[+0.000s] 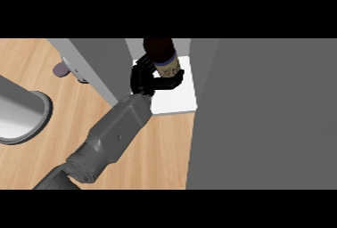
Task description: Pick up the wine, place it into the cabinet and close the cabinet
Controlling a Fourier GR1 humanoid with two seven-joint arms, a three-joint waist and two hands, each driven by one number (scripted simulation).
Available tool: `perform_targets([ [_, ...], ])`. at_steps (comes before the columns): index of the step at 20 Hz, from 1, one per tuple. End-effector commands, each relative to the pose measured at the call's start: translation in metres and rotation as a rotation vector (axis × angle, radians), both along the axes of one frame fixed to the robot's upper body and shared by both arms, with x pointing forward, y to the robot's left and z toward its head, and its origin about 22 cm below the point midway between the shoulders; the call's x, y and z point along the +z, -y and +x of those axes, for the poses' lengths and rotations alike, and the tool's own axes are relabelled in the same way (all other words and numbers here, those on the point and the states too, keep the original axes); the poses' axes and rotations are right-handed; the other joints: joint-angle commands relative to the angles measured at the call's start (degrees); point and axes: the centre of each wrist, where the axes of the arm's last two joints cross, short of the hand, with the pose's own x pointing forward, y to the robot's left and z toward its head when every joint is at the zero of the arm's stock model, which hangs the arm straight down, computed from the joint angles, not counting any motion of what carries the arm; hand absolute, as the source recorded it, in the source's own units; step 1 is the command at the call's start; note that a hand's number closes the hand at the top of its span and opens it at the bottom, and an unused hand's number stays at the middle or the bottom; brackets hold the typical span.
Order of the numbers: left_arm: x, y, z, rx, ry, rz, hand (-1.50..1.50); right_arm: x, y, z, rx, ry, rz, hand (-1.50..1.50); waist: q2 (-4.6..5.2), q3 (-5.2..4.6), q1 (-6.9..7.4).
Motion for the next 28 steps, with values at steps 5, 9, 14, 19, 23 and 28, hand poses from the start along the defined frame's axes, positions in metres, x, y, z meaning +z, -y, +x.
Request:
perform_targets([
  [5,-0.025,-0.002,-0.019,0.010,-0.038,0.002,1.50,-0.002,-0.014,0.000,0.036,0.011,0.008,-1.50,0.22,-0.05,-1.67],
  [9,-0.018,0.006,-0.018,-0.012,-0.026,0.014,1.50,-0.002,-0.016,0.005,0.029,0.007,0.004,-1.50,0.20,-0.06,-1.35],
  [14,-0.021,0.011,-0.024,0.015,-0.035,-0.014,1.50,0.002,-0.016,0.005,0.055,0.018,0.003,-1.50,0.48,-0.09,-2.23],
  [19,-0.009,0.019,-0.022,0.074,-0.039,-0.087,-1.50,0.002,-0.008,-0.002,0.058,0.017,0.007,-1.50,0.35,-0.06,-3.17],
  [23,0.008,0.023,-0.009,0.100,-0.007,-0.072,-1.50,-0.001,-0.013,0.003,0.056,0.017,-0.014,-1.50,0.49,-0.06,-2.82],
  [28,0.001,0.022,-0.014,0.124,-0.025,-0.071,-1.50,-0.007,-0.006,0.012,0.040,0.006,0.013,-1.50,0.65,0.00,-2.77],
])
